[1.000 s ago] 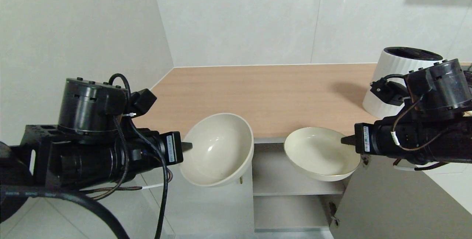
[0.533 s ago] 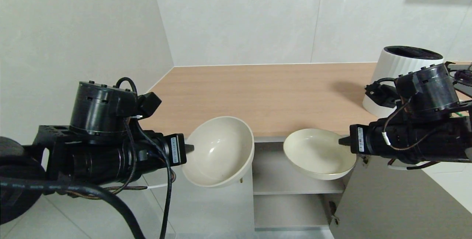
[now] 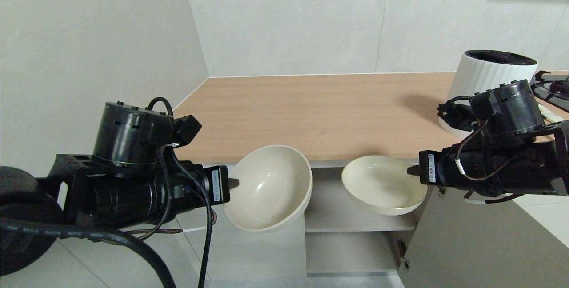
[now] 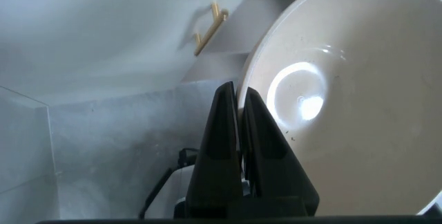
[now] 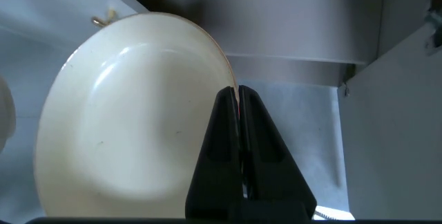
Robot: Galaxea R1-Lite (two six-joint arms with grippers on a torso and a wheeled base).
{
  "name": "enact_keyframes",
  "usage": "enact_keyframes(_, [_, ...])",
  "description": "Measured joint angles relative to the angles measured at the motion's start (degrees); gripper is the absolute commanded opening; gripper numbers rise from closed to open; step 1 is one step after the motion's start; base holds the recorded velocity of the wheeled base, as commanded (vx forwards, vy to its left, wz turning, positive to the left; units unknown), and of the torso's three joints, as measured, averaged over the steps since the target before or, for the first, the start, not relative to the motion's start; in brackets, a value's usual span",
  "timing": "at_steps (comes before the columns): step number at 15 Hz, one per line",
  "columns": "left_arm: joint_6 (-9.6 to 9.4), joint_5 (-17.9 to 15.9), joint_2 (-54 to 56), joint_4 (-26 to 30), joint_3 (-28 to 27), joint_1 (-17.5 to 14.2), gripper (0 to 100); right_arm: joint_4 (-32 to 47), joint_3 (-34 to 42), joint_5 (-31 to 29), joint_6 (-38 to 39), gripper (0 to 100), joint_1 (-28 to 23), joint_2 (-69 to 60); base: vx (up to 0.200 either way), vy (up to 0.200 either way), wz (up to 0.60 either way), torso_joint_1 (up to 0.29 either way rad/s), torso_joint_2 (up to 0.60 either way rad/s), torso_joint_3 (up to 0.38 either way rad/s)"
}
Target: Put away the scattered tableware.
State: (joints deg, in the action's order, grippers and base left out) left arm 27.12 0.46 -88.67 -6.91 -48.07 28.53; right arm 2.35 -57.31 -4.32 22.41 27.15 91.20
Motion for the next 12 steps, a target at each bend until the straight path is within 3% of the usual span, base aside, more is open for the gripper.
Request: enact_keyframes(12, [0.0,0.0,-0.3,0.0,0.2,0.5,0,0.0,0.0,0.0,-0.1,0,0.0,0.6,0.0,0.0,0.0,-0.16,0.46,0.293])
